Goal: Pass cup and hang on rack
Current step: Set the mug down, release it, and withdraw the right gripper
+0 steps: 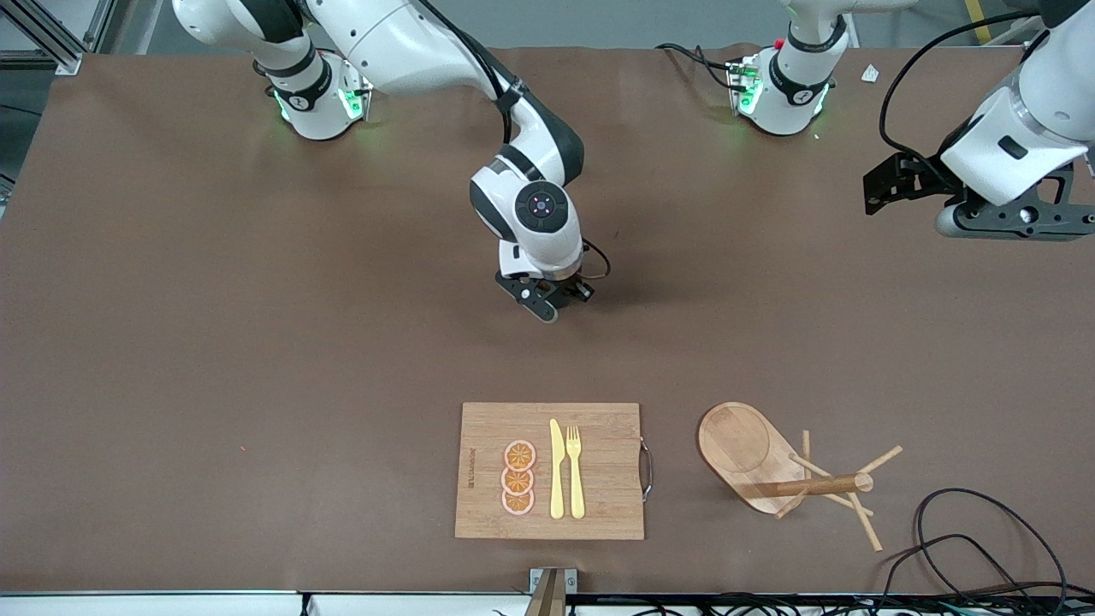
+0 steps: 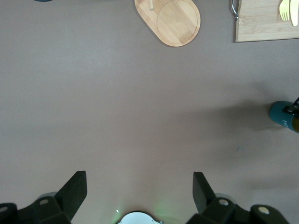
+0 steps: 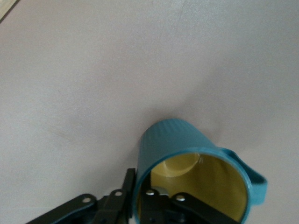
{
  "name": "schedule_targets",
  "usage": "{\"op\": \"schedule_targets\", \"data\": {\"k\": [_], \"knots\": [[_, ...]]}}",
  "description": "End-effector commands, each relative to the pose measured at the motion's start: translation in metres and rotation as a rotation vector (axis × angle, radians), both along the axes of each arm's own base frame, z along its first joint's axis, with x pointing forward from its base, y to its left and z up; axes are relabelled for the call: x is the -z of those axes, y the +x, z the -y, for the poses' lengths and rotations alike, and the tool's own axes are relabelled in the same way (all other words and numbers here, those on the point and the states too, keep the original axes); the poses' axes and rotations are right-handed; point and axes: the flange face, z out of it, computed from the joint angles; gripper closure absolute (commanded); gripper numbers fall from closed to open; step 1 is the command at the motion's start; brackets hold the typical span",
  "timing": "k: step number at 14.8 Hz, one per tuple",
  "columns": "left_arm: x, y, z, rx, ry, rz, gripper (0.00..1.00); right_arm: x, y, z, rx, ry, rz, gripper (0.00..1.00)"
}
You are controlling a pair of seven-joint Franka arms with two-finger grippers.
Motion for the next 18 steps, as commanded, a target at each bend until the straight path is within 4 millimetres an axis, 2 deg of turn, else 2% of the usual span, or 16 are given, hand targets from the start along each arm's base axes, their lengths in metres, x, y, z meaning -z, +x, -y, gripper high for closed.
{"op": "schedule_targets", "data": {"k": [1,2,3,4,5,7,9,10,11,12,13,16,18], "knots": [[-0.005,0.002,0.002,-0.01,0.009,0.026,0.0,-0.005,0.0,-0.008,0.01,0.015,0.002,0.1],[-0.005,0.002,0.002,-0.012,0.009,0.026,0.0,-0.012,-0.011,-0.019,-0.001,0.022,0.007,0.0],[-0.005,0.002,0.002,-0.012,0.009,0.026,0.0,-0.027,-0.023,-0.032,0.002,0.038,0.017,0.0],[-0.005,0.001,0.004,-0.009,0.009,0.026,0.0,-0.039,-0.026,-0.036,0.025,0.048,0.023,0.0],[-0.006,0.0,0.006,-0.006,0.009,0.028,0.0,-0.069,-0.026,-0.038,0.036,0.079,0.043,0.0],[-0.006,-0.003,0.019,-0.022,0.011,0.029,0.0,-0.126,-0.024,-0.031,0.037,0.12,0.063,0.0],[-0.006,-0.007,0.036,-0.051,0.016,0.032,0.0,-0.171,-0.016,-0.009,0.043,0.119,0.057,0.0],[-0.006,-0.01,0.046,-0.049,0.025,0.036,0.0,-0.193,-0.003,0.015,0.045,0.112,0.054,0.0],[-0.007,-0.013,0.056,-0.051,0.035,0.04,0.0,-0.21,0.01,0.05,-0.016,0.081,0.026,0.0],[-0.007,-0.015,0.067,-0.065,0.033,0.049,0.0,-0.22,0.021,0.082,-0.093,0.066,0.014,0.0],[-0.008,-0.016,0.074,-0.083,0.029,0.063,0.0,-0.228,0.028,0.11,-0.163,0.065,0.014,0.0],[-0.003,-0.022,0.109,-0.094,0.025,0.073,0.0,-0.24,0.051,0.211,-0.432,0.007,0.052,0.0],[0.004,-0.031,0.139,-0.1,0.046,0.078,0.0,-0.25,0.063,0.259,-0.557,-0.071,0.048,0.0]]}}
